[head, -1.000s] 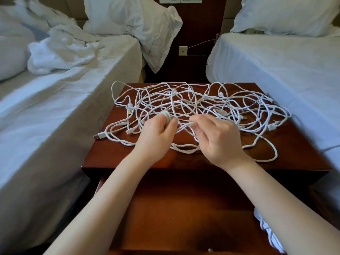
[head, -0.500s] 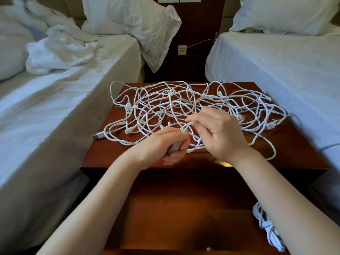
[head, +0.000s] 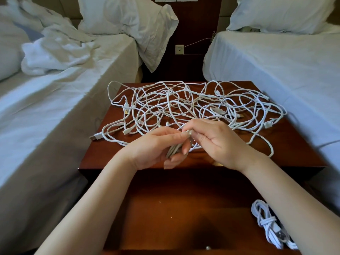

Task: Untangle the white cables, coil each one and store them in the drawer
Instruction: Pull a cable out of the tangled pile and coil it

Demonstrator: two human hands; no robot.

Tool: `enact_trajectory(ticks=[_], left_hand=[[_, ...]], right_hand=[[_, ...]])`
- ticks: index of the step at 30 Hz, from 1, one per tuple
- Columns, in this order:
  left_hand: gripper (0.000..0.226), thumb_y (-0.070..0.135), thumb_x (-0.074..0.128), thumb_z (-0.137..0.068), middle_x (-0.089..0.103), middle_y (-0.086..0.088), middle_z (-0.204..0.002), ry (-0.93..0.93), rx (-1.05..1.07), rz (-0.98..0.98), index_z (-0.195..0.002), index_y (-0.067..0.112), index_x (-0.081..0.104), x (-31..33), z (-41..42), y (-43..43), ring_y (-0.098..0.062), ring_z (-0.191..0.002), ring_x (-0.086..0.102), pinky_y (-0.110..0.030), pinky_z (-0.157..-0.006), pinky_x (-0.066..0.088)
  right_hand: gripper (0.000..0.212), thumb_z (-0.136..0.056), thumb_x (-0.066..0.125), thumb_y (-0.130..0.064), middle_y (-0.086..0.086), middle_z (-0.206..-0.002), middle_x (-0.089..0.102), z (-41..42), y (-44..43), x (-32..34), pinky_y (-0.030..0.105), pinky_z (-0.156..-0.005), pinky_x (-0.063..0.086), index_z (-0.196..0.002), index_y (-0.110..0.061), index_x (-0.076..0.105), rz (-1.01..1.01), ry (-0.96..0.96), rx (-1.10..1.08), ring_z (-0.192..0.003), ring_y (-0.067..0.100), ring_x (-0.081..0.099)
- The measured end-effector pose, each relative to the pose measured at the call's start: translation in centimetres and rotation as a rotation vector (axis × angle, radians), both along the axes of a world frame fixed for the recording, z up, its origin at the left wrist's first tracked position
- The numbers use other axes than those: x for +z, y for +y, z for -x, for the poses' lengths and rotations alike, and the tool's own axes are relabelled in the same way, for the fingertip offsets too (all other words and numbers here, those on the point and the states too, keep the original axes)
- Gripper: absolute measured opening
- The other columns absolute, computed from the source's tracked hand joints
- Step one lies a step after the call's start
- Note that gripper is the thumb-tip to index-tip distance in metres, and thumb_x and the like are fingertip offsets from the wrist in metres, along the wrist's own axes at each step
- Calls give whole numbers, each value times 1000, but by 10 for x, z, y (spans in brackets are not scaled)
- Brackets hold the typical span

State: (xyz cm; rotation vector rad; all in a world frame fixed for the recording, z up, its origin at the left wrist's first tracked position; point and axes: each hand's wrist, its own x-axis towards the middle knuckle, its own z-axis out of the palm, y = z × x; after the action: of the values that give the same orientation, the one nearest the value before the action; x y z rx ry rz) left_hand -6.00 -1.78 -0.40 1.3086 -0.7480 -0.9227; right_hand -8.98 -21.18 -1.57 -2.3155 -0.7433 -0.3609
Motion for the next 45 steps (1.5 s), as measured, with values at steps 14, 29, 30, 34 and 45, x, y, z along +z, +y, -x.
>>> enact_trajectory(ticks=[14, 29, 30, 34, 45], left_hand=[[49, 36, 34, -103, 32, 3, -44, -22, 600, -181, -63, 11, 45, -6, 16, -31, -10, -38, 25, -17, -37, 20], [19, 26, 54, -95, 64, -7, -83, -800, 680, -322, -97, 9, 63, -27, 19, -17, -15, -73, 58, -28, -63, 47], [22, 25, 51, -97, 62, -7, -78, -854, 702, -331, -92, 7, 62, -29, 18, -17, -16, -69, 55, -28, -61, 45], [24, 26, 42, -99, 60, -2, -68, -806, 758, -245, -84, 12, 55, -28, 23, -20, -14, -58, 60, -31, -55, 51], [37, 28, 36, -97, 42, 10, -54, -805, 1187, -66, -62, 24, 44, -36, 27, -36, -5, -52, 45, -17, -48, 31]], right_hand=[[35, -100, 32, -35, -7, -56, 53, 9, 7, -22, 17, -41, 25, -88, -12, 56, 203, -285, -267, -43, 13, 48], [19, -100, 34, -32, -15, -51, 34, 7, 2, -27, 19, -46, 23, -83, -24, 40, 2, -146, -418, -42, 5, 37], [19, -100, 34, -32, -15, -51, 34, 7, 3, -27, 19, -46, 23, -83, -24, 40, -9, -147, -422, -41, 5, 36], [27, -100, 32, -34, -17, -52, 34, 12, 9, -26, 17, -45, 22, -84, -19, 47, -42, -168, -466, -40, 4, 36], [39, -101, 29, -39, -15, -53, 42, 16, 26, -29, 15, -41, 20, -88, -14, 57, -20, -259, -496, -39, 4, 37]])
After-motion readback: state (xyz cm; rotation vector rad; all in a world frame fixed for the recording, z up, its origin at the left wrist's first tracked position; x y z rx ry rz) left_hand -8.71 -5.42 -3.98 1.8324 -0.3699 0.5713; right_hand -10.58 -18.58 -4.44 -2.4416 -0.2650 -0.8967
